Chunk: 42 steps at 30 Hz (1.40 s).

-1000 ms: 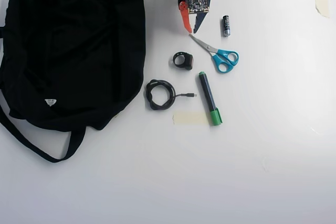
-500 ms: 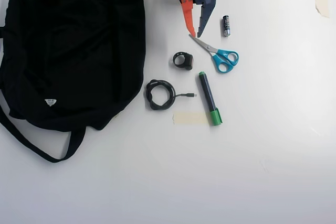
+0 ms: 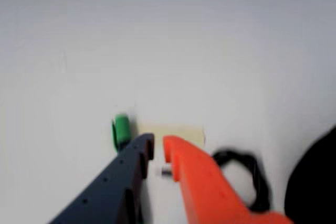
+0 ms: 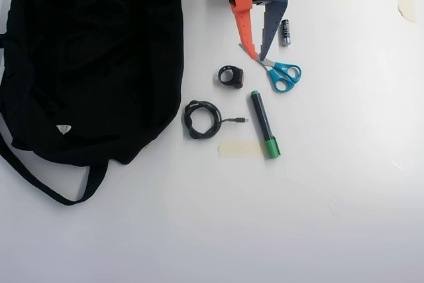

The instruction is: Put the cable into the black bag

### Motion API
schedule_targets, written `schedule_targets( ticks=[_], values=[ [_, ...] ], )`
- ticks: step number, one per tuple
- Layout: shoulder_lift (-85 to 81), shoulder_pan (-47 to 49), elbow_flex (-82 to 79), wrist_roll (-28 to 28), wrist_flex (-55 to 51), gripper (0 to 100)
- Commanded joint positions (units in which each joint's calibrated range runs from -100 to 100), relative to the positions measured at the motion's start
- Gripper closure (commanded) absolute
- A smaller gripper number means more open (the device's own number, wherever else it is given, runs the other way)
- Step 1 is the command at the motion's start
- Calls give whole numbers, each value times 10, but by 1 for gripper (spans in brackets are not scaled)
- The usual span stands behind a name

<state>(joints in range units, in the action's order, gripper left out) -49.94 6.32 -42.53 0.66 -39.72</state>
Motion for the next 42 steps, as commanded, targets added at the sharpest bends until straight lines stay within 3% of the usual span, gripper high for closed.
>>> schedule_targets(
  ticks=[1, 13, 42],
  values=[
    [60, -2, 103, -1, 31, 97],
    [232, -24, 205, 0, 234, 97],
    [252, -18, 219, 5, 231, 97]
  ],
)
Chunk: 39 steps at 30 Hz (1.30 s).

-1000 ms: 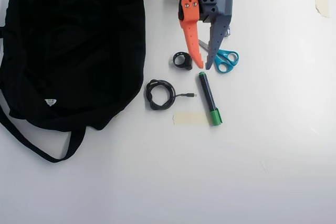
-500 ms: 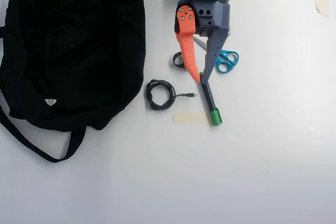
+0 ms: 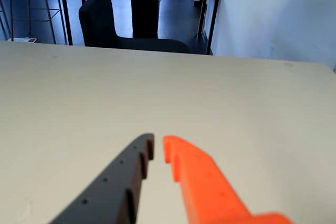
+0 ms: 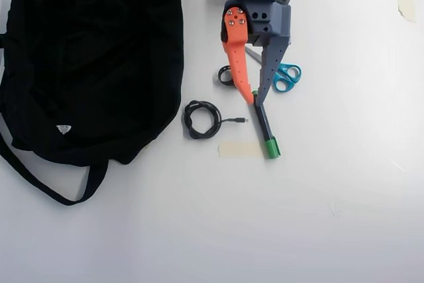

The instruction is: Put the cable into the black bag

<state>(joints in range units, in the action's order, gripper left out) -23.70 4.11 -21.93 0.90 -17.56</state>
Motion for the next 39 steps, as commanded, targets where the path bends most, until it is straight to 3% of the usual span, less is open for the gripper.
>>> schedule_targets(
  ticks=[1, 22, 39],
  values=[
    [-10, 4, 13, 3, 9, 97],
    [-12, 4, 14, 2, 6, 98],
    [-1, -49, 45, -1, -146, 98]
  ],
)
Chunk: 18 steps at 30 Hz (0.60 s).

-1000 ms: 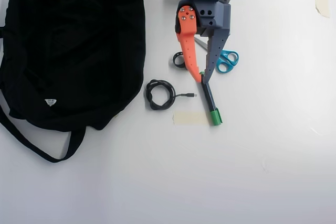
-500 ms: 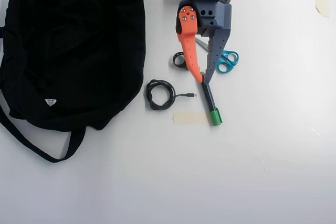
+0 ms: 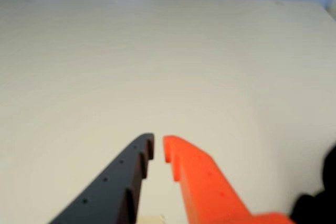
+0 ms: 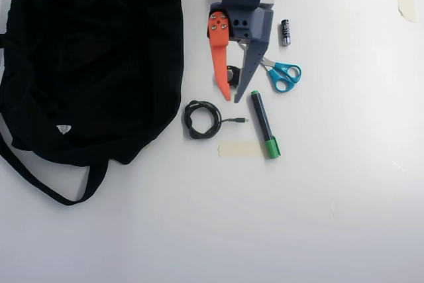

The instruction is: Put the cable into the black bag

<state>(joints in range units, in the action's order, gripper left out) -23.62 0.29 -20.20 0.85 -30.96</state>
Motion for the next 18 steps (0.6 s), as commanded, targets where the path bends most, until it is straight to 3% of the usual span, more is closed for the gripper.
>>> schedule_targets(
  ticks=[1, 18],
  values=[
    [-2, -14, 28, 0, -18, 98],
    [54, -46, 30, -21, -149, 98]
  ],
)
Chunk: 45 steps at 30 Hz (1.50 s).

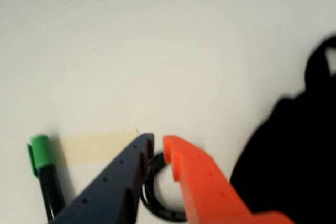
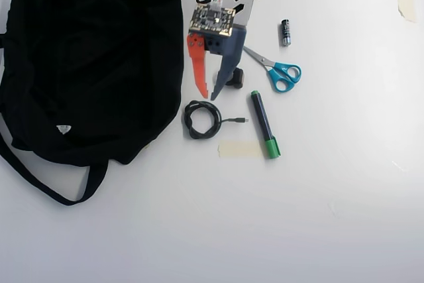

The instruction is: Put the cable into the black bag

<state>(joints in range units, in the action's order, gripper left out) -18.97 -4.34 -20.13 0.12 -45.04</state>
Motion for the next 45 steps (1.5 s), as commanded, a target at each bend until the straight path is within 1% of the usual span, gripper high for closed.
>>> schedule_targets(
  ticks=[1, 5, 8, 9, 18, 22, 27, 28, 31, 33, 42, 45],
  values=[
    [15, 0, 30, -18, -8, 98],
    [43, 1, 38, -31, -15, 98],
    [75, 4, 82, -51, -70, 98],
    [108, 7, 117, -51, -110, 98],
    [252, 5, 266, -51, -269, 97],
    [298, 1, 319, -50, -315, 97],
    [331, 0, 330, -49, -330, 97],
    [336, 0, 330, -49, -333, 95],
    [352, -7, 330, -49, -333, 86],
    [363, -13, 330, -51, -328, 83],
    [404, -29, 349, -47, -325, 81],
    [420, -30, 368, -51, -325, 78]
  ],
)
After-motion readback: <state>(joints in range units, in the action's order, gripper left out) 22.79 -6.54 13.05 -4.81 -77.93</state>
